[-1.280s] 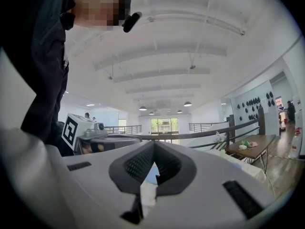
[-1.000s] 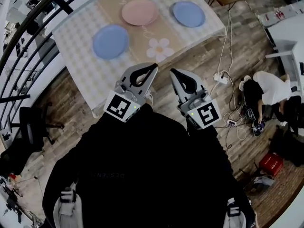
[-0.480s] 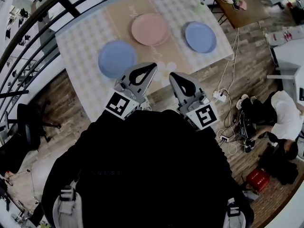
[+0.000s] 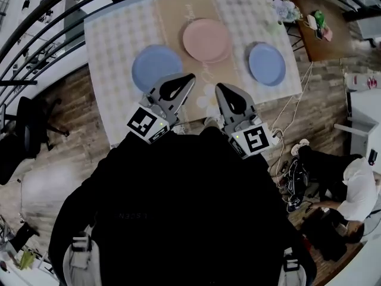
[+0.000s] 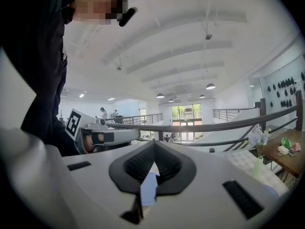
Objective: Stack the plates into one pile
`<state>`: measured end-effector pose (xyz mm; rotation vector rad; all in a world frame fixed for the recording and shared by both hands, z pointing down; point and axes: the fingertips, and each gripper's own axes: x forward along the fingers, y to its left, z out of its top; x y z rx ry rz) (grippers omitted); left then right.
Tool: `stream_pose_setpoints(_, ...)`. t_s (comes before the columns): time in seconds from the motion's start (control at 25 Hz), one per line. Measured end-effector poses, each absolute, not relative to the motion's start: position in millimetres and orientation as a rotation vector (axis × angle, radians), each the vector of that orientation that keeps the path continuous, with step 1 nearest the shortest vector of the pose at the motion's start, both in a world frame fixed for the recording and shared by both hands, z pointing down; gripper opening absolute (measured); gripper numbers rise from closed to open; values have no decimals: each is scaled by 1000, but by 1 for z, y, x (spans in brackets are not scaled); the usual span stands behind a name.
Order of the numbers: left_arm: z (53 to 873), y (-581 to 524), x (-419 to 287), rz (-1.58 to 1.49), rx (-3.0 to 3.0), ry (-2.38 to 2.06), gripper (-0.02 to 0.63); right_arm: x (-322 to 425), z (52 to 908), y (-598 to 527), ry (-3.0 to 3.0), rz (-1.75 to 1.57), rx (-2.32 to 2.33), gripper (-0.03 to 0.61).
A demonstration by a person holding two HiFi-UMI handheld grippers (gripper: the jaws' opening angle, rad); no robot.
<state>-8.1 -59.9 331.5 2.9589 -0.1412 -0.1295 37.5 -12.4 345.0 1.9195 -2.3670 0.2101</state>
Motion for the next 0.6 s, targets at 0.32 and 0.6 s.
stream_pose_setpoints(0.32, 342, -87, 23, -60, 2979, -416, 14, 76, 359, -47, -2498, 206, 1741, 6)
stream_pose_setpoints(0.6, 352, -114, 63, -2, 2960, -606, 14, 138, 390, -81, -2487, 376, 1704, 18)
